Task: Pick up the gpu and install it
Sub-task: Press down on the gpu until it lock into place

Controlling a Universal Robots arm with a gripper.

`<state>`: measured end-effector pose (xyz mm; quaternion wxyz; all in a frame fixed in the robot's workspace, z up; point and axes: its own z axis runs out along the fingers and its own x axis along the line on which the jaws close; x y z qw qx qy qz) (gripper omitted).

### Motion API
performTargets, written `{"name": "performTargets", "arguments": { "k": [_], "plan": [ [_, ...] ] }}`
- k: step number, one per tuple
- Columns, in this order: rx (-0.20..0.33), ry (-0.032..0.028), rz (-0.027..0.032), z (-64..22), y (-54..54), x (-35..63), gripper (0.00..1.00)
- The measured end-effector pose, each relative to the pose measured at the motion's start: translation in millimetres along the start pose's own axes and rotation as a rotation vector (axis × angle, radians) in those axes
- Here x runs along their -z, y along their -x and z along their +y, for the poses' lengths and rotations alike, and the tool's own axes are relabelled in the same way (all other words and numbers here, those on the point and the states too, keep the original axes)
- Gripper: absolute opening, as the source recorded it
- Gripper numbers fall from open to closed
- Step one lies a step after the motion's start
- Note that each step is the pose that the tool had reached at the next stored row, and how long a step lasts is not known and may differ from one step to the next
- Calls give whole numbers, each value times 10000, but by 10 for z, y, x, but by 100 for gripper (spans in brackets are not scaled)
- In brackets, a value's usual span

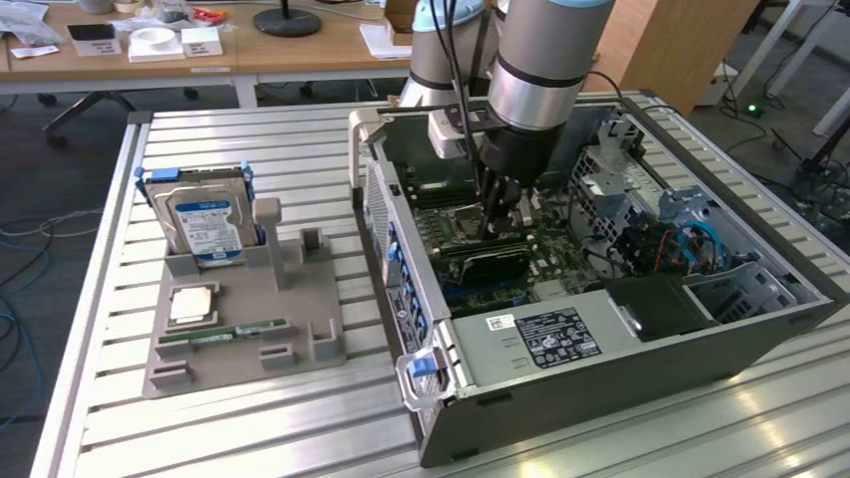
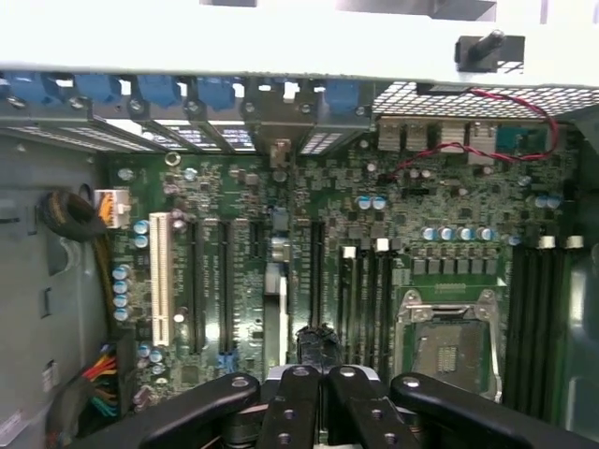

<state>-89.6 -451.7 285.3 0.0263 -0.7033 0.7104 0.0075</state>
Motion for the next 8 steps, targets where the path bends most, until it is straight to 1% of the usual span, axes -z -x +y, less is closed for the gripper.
{"name": "performTargets", "arguments": {
  "k": [1,2,5,8],
  "plan": [
    [3,-2,116,0,0,0,11],
    [5,-2,172,0,0,-1,11],
    [6,-2,173,0,0,-1,11],
    [6,-2,174,0,-23,1,11]
  ]
}}
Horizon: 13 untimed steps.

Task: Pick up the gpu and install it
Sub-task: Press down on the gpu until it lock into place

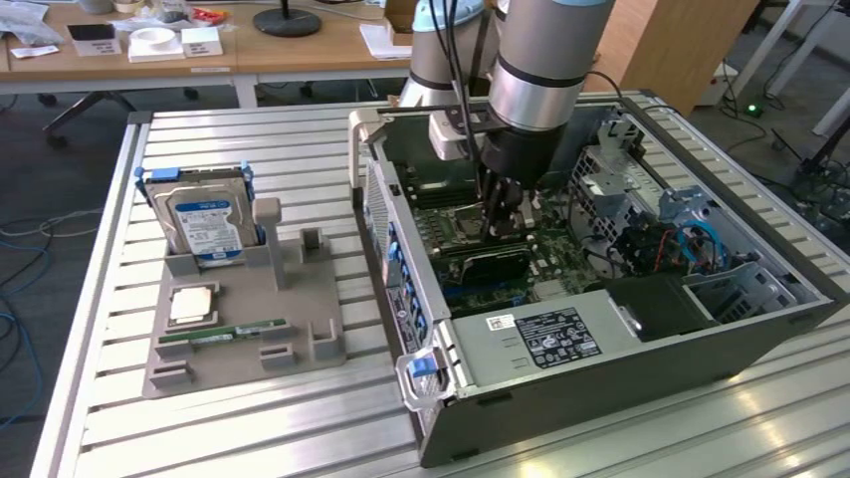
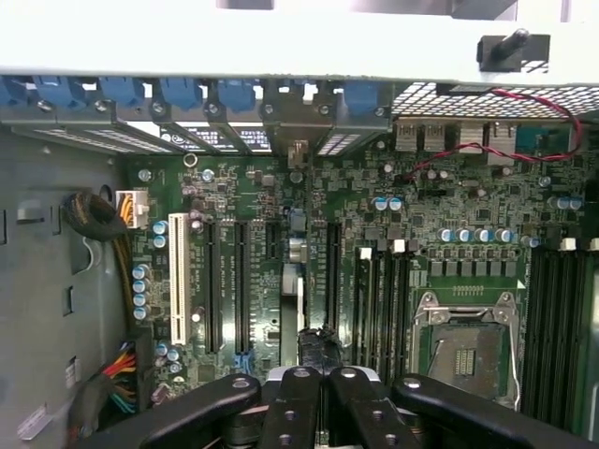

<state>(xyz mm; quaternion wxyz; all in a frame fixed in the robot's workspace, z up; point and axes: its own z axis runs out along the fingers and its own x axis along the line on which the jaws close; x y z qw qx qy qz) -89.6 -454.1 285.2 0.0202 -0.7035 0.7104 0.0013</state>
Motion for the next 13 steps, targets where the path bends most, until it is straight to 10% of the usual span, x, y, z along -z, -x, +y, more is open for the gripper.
{"name": "performTargets", "arguments": {
  "k": [13],
  "plan": [
    [-431,-13,9,3,-11,-61,11]
  ]
}}
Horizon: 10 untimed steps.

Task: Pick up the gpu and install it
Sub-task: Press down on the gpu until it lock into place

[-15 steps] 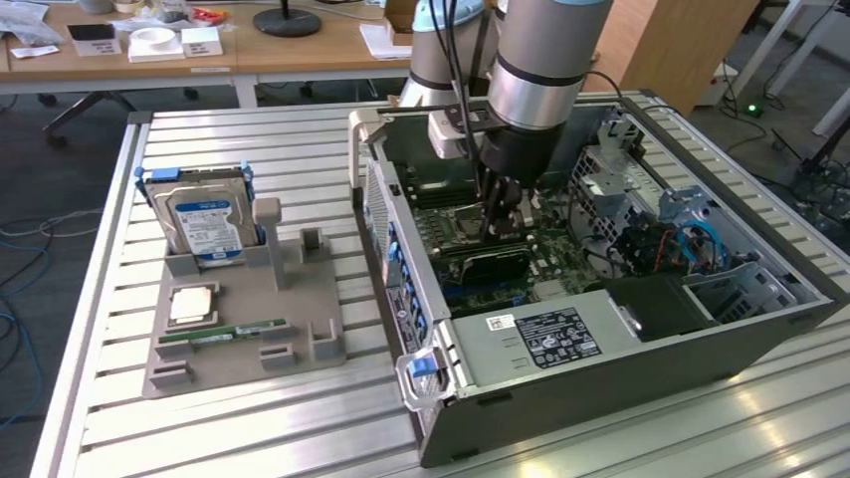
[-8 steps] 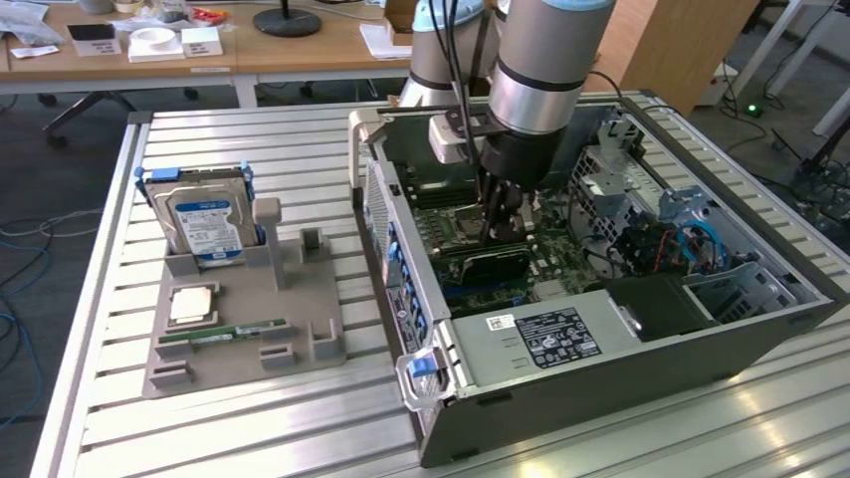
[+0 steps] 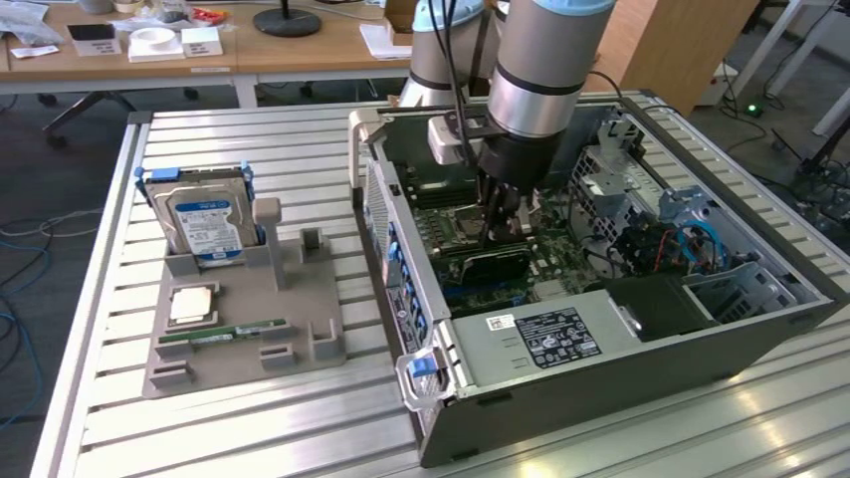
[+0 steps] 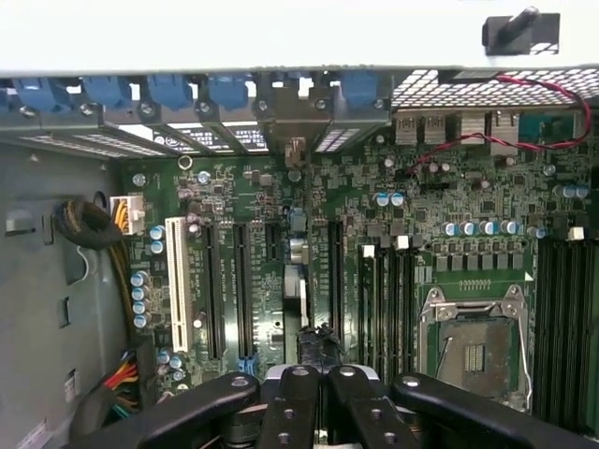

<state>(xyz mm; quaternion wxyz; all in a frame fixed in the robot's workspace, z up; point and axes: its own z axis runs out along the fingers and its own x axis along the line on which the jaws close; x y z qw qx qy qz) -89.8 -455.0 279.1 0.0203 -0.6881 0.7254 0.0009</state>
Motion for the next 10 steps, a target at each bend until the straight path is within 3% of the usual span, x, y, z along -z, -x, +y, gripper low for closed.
{"name": "performTargets", "arguments": {
  "k": [10],
  "plan": [
    [-105,-4,4,7,14,-30,11]
  ]
}}
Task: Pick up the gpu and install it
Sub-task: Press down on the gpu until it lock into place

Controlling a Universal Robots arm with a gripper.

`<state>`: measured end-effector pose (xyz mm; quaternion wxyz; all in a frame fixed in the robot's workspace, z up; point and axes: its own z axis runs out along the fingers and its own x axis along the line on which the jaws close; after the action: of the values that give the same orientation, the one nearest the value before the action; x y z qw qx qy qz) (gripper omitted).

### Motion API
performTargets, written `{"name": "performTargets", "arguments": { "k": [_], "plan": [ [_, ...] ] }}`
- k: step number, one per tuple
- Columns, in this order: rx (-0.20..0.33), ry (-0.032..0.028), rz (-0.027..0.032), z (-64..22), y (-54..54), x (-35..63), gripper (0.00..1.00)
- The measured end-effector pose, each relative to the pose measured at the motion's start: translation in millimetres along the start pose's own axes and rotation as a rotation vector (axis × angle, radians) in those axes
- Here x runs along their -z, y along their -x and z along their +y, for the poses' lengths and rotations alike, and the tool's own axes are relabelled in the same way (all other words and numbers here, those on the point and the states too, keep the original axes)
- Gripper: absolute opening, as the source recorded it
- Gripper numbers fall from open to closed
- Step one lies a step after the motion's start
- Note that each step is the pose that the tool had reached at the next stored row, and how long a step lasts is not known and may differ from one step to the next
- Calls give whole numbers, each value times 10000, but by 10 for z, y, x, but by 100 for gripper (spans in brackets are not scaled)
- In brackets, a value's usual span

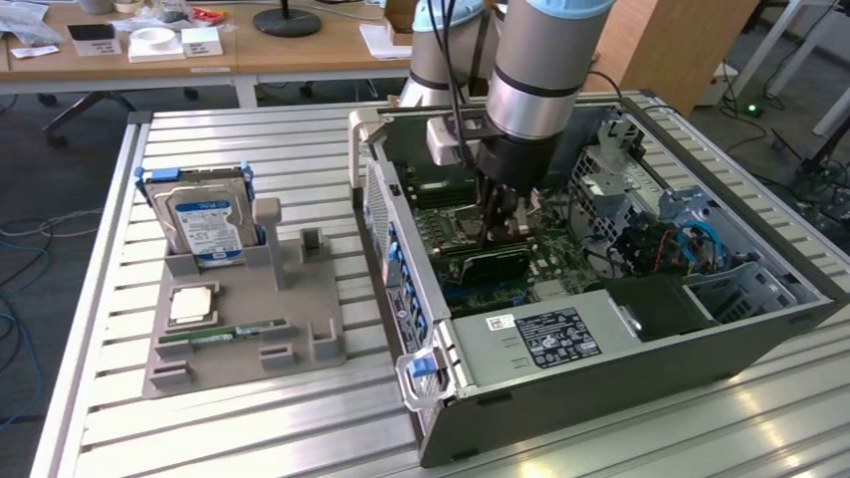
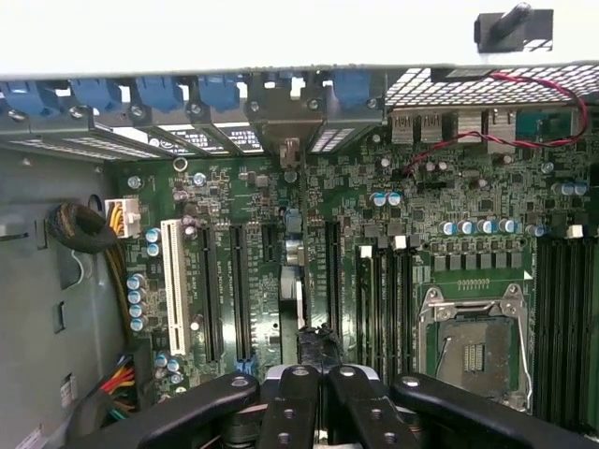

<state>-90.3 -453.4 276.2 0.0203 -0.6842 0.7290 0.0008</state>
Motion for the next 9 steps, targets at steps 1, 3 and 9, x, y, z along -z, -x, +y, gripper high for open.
{"name": "performTargets", "arguments": {
  "k": [1,3,9],
  "plan": [
    [-18,0,1,1,0,-10,11],
    [-34,0,4,2,-1,-15,11],
    [-36,-1,1,1,-19,-17,11]
  ]
}}
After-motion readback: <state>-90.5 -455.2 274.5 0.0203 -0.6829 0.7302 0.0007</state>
